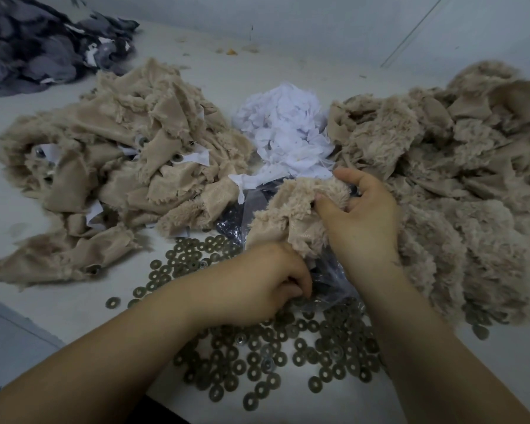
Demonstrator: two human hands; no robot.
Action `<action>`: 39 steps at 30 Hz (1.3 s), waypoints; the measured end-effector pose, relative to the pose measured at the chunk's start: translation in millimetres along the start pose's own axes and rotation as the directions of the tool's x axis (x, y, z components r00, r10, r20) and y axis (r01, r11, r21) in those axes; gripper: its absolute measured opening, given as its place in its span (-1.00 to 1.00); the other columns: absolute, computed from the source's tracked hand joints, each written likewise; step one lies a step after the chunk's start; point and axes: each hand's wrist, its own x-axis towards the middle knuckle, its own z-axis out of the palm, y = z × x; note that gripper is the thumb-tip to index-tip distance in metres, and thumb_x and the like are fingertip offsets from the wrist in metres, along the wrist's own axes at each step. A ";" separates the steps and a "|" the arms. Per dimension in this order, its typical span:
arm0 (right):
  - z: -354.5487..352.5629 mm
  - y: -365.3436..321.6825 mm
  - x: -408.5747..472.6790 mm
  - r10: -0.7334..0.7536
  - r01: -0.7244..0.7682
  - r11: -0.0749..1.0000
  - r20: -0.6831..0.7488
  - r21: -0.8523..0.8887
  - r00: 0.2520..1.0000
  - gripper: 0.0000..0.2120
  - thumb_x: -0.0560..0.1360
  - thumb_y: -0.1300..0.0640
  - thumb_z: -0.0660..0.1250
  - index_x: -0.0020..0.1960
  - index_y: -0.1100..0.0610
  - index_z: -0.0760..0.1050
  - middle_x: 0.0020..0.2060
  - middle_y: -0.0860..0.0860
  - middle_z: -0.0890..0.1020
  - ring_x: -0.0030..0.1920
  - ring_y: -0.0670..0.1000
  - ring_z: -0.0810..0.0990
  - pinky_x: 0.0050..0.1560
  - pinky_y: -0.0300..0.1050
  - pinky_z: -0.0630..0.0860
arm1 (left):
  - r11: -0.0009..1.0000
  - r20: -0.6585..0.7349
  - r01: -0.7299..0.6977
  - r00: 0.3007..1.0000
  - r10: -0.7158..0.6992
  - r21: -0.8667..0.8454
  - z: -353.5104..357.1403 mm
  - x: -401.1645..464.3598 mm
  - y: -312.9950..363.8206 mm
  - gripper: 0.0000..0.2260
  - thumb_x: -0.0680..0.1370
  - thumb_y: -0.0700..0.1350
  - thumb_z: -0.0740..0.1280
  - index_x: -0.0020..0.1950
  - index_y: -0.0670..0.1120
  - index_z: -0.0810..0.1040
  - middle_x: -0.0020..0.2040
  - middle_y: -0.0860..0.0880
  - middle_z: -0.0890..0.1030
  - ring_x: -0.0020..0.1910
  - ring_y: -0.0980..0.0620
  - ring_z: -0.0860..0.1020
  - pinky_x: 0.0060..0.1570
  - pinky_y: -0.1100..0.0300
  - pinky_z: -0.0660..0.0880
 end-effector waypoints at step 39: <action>4.2 1.3 -4.2 -0.069 0.071 0.995 0.036 -0.070 0.997 -0.62 0.48 0.10 0.48 0.27 -0.01 0.51 -0.53 -0.11 0.32 -0.58 -0.14 0.34 -0.54 -0.33 0.28 | 0.956 0.091 0.293 0.952 -0.294 0.024 -11.5 -4.7 -13.4 -0.96 0.45 -0.14 0.52 -0.16 0.01 0.73 -0.35 0.17 0.63 -0.33 0.21 0.60 -0.29 0.36 0.53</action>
